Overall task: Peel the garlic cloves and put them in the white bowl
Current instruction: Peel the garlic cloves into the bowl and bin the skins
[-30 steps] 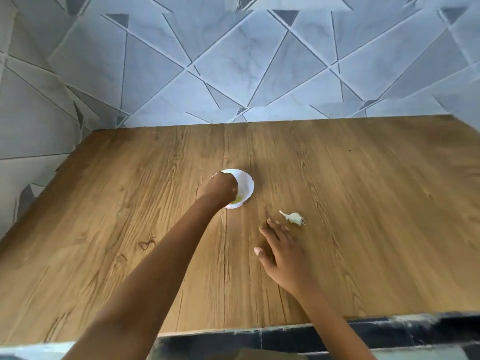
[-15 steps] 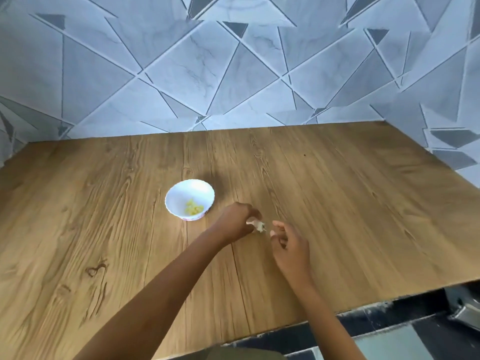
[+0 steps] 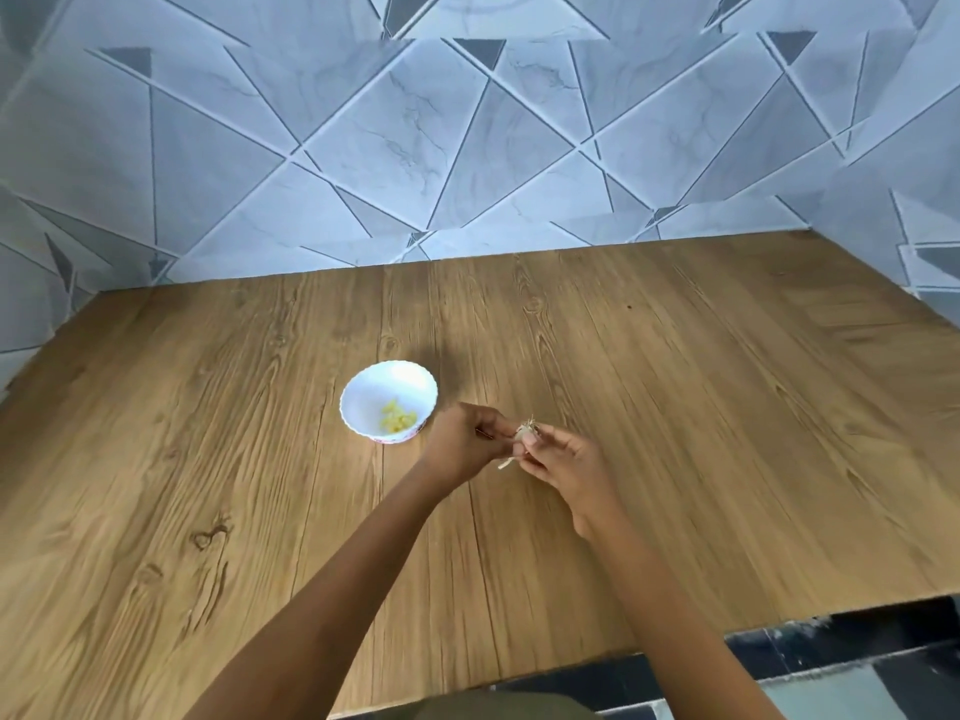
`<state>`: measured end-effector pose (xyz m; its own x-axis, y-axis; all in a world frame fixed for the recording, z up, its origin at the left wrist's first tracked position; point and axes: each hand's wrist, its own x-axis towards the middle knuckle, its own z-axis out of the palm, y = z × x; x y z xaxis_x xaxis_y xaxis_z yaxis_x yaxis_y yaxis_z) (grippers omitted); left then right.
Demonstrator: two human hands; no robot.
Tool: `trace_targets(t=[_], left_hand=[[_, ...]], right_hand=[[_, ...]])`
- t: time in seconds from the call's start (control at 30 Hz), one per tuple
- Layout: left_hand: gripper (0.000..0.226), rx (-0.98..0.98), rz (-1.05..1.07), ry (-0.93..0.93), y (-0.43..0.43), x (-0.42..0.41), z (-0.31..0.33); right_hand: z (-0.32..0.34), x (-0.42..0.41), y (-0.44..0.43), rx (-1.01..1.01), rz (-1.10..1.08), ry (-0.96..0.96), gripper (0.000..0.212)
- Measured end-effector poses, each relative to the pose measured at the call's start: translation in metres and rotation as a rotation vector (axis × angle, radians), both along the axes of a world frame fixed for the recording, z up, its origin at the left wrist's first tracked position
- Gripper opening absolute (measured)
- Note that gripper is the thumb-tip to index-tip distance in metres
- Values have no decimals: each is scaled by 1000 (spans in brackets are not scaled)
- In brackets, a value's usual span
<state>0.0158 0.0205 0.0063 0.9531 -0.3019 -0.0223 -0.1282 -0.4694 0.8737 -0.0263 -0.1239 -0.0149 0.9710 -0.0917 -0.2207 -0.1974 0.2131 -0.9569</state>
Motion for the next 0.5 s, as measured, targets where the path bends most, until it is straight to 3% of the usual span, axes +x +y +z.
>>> trace_targets(t=[0.2,0.5], left_hand=[[9,-8,39,94,4,-8,-1],[9,231,42,-67,2,-7,2]], right_hand=[[-8,1,4,-59,20,4,22],[-7,5,4,-92,64,53,28]])
